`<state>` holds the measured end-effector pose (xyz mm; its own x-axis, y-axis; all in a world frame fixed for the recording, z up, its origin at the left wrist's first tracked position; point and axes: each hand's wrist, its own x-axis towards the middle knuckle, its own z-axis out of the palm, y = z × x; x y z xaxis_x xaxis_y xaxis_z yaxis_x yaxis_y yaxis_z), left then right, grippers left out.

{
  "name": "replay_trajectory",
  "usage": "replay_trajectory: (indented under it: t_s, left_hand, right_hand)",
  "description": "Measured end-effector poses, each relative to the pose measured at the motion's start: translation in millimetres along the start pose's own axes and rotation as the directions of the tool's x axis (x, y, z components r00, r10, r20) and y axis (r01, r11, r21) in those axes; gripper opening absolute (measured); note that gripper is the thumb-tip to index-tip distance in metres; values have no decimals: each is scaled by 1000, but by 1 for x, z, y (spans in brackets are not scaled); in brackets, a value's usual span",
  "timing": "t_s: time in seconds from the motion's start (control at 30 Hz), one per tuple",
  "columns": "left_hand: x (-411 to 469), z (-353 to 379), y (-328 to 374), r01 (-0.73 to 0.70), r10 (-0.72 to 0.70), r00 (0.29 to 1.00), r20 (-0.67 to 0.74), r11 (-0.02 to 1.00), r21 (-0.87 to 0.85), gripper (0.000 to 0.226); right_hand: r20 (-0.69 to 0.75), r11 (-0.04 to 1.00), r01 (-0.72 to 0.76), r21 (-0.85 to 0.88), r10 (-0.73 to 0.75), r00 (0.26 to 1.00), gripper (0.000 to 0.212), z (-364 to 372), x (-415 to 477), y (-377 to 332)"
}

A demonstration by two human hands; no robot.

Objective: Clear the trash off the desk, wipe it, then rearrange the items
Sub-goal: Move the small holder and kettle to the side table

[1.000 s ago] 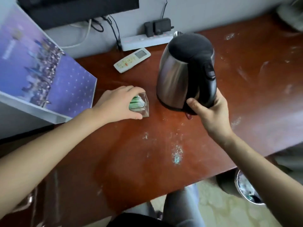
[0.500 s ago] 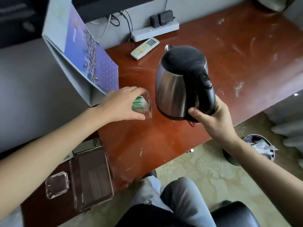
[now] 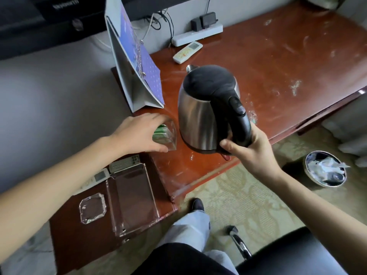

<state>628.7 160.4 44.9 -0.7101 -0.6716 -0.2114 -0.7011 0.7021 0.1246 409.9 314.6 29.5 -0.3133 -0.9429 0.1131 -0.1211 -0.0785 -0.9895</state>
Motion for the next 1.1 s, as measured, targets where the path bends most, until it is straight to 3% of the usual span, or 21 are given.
replay_trajectory:
  t_s: [0.27,0.47,0.7,0.9,1.1]
  left_hand:
    - [-127,44,-30,73,-73,996,54,997,-15,79]
    - [-205,78,-69,170,-168,979,118,985,-8,82]
    - [-269,112,-135,251,-245,959,140,968,-25,79]
    - [-301,148,-207,263,-253,953,166,964,-39,78]
    - [-277,200,-270,170,-159,975,155,983,-62,80]
  right_hand:
    - [12,998,-44,42,43,999,25,68,-93,7]
    - [147,993,-104,63,94,985,21,129,-134,17]
    - [211,987,-158,5,153,965,22,200,-158,41]
    - [117,982,-173,-78,181,976,21,280,-167,70]
    - [-46,972,-190,-139,185,982,35,346,-168,118]
